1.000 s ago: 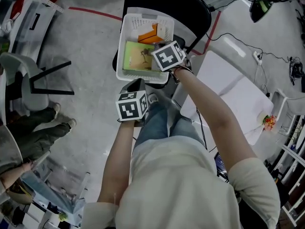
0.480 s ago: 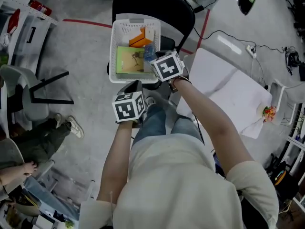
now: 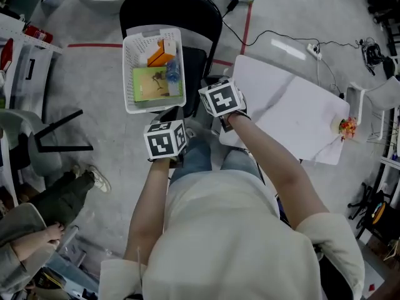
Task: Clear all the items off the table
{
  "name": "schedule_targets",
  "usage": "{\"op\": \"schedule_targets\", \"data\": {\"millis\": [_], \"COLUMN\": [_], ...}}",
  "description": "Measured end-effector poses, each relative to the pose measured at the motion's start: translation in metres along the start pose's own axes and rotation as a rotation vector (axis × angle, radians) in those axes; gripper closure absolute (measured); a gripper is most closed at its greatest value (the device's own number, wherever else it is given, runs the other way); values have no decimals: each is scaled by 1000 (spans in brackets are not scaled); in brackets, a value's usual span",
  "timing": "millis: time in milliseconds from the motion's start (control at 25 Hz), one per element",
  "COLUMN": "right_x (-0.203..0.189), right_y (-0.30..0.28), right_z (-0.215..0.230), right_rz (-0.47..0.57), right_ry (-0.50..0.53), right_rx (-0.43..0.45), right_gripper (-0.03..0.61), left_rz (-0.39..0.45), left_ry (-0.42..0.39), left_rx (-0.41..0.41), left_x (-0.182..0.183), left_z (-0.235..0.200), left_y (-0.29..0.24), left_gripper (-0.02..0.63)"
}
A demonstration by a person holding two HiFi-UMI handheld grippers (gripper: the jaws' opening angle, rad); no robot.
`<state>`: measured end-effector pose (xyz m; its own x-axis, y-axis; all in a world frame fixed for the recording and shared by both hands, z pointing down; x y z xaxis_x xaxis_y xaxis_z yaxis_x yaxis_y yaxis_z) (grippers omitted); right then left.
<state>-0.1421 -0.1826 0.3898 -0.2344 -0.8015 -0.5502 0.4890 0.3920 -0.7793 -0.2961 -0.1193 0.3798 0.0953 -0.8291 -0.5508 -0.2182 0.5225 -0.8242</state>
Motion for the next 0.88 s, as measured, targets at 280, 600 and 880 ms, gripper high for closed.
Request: {"op": "schedule_targets", "data": {"millis": [280, 600, 880], "right_x": [-49, -119, -189], "right_y": [58, 134, 202], "right_z": [34, 79, 109], "right_rz": [67, 169, 237], "right_ry": [-132, -277, -389], "right_rx": [-43, -129, -194], "right_gripper": [580, 580, 580], "left_rz": [4, -1, -15], "left_ry": [-84, -208, -309], "left_rx": [-62, -155, -238], "left_x": [-3, -15, -35], "left_z": [62, 151, 235], "left_y": [3, 4, 7], "left_gripper": [606, 606, 605]}}
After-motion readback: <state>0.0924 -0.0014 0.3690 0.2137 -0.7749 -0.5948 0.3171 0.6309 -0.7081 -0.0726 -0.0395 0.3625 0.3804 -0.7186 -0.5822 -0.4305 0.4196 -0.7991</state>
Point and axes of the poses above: the fingertips, and each gripper's own axes: y backward along the fingers, z to its right, x out of its top, the point moved 7 cm from there along y, backward along the fingers, and after that the axes turned 14 degrees about x, right-handed, at the moved point
